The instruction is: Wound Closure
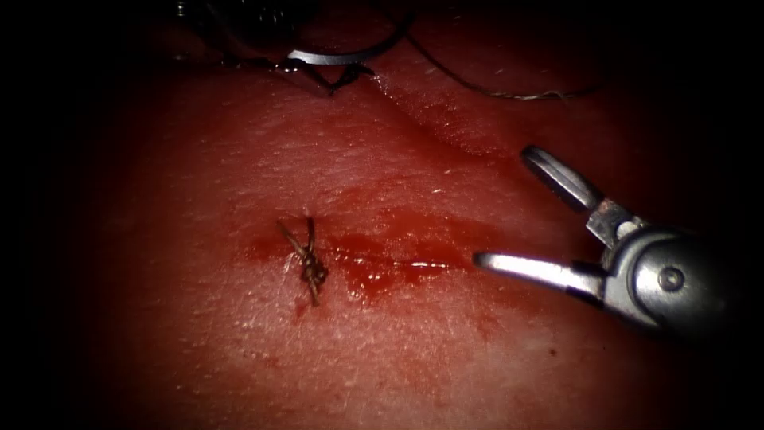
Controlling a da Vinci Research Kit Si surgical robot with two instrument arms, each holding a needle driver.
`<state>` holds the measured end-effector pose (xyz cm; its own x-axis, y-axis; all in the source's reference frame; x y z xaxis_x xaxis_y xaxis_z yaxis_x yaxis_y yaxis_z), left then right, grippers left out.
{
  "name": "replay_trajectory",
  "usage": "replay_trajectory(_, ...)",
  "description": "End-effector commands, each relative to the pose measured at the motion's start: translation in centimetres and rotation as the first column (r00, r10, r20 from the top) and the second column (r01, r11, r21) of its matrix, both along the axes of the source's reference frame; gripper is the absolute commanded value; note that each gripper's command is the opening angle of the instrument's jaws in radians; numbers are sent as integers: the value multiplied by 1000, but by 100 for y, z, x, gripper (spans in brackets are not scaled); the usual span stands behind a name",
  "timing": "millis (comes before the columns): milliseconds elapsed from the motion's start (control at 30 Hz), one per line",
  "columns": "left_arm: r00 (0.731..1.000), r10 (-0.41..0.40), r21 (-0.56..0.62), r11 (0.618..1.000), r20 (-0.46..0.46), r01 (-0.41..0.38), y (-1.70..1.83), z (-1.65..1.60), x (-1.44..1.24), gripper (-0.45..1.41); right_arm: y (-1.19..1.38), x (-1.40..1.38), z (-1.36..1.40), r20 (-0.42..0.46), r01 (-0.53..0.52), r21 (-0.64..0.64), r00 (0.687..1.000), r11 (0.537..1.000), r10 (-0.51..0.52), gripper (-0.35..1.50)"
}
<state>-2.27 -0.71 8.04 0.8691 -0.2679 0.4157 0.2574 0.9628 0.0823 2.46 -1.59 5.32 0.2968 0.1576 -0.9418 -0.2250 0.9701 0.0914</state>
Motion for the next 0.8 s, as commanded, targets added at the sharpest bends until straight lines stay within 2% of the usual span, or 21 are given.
replay_trajectory(33, 1000, -7, 5, 1000, 3, 7, 5, 4, -6, 59, 2, 8, 4, 0, 3, -2, 1000, 1000, -3, 135)
replay_trajectory(167, 1000, -11, 34, 999, -4, 11, 6, 10, -4, 51, 1, 9, 4, 0, 2, -2, 1000, 1000, -2, 135)
replay_trajectory(267, 1000, 0, 60, 998, -2, 0, 3, 15, -2, 31, 1, 10, 3, 0, 2, -2, 1000, 1000, -2, 135)
replay_trajectory(400, 998, 58, 111, 992, -23, -55, -13, 24, 1, -13, 1, 10, 3, 0, 2, -2, 1000, 1000, -2, 135)
replay_trajectory(533, 997, 74, 120, 990, -4, -73, -22, 28, 6, -31, 1, 10, 3, 0, 2, -2, 1000, 1000, -2, 135)
replay_trajectory(667, 997, 66, 110, 992, 26, -69, -21, 16, 15, -30, 1, 10, 3, 0, 2, -2, 1000, 1000, -2, 135)
replay_trajectory(800, 998, 34, 73, 997, 59, -39, -28, -10, 24, -18, 2, 10, 3, 1, 1, -2, 1000, 1000, -1, 135)
